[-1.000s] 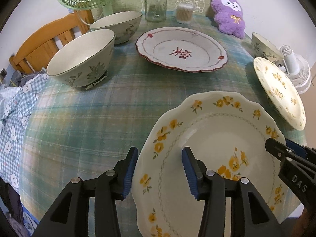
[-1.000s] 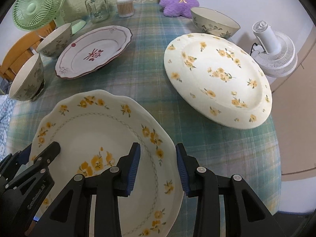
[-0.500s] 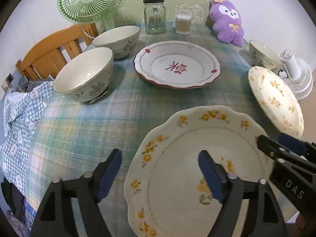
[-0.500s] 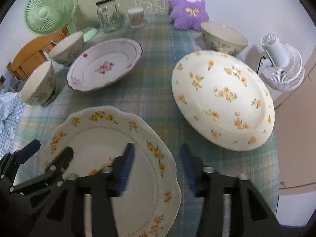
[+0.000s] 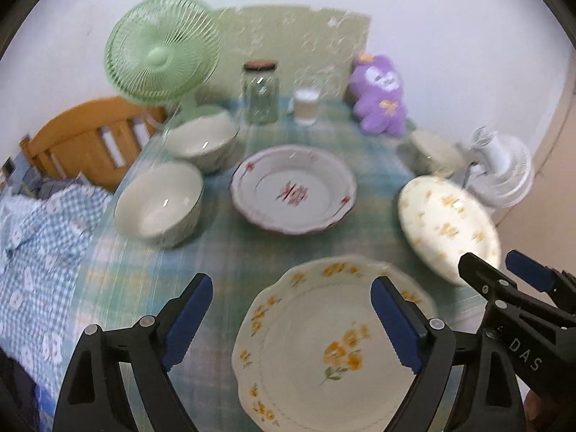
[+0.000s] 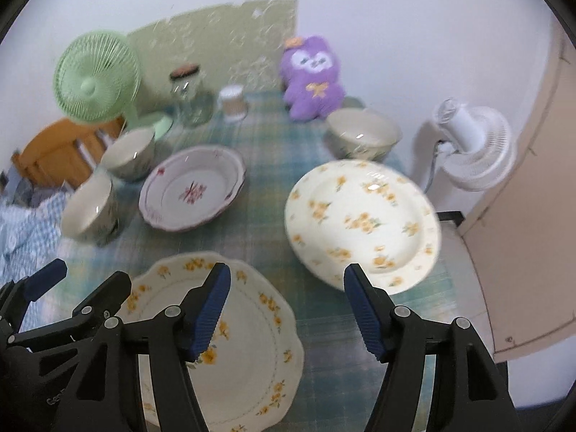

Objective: Organize plates and bowls

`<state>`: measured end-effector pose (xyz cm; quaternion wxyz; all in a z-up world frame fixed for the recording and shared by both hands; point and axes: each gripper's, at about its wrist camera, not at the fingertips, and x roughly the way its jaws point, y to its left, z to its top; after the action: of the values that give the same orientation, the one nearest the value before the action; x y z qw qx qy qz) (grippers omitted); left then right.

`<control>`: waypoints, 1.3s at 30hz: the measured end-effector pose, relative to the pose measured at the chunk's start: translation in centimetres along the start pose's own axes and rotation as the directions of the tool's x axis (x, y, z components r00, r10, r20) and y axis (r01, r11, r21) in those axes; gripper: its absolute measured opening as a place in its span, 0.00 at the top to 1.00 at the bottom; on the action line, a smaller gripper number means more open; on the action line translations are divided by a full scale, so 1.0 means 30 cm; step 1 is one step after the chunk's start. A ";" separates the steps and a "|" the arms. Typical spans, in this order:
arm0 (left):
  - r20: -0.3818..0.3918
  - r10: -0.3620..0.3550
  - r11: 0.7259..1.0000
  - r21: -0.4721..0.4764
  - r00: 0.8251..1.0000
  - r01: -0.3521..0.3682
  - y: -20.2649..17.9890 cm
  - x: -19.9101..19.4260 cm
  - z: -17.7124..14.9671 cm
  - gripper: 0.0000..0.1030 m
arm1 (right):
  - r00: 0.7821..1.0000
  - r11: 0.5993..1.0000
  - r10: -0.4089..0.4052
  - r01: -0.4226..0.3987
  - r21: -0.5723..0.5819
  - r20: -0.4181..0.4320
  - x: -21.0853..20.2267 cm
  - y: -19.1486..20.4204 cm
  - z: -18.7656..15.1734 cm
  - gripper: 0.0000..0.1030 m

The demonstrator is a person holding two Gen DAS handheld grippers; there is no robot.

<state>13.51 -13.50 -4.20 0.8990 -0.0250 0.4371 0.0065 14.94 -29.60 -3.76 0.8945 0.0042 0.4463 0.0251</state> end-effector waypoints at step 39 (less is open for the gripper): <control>-0.079 0.076 0.994 -0.076 0.994 -0.082 -0.506 0.314 0.160 0.17 | 0.997 0.997 0.071 -0.071 -0.008 -0.040 0.307 -0.550 0.235 0.33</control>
<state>23.61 -28.52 -8.06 0.8792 -0.0435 0.4709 0.0586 26.79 -45.53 -7.37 0.8840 0.0155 0.4634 0.0589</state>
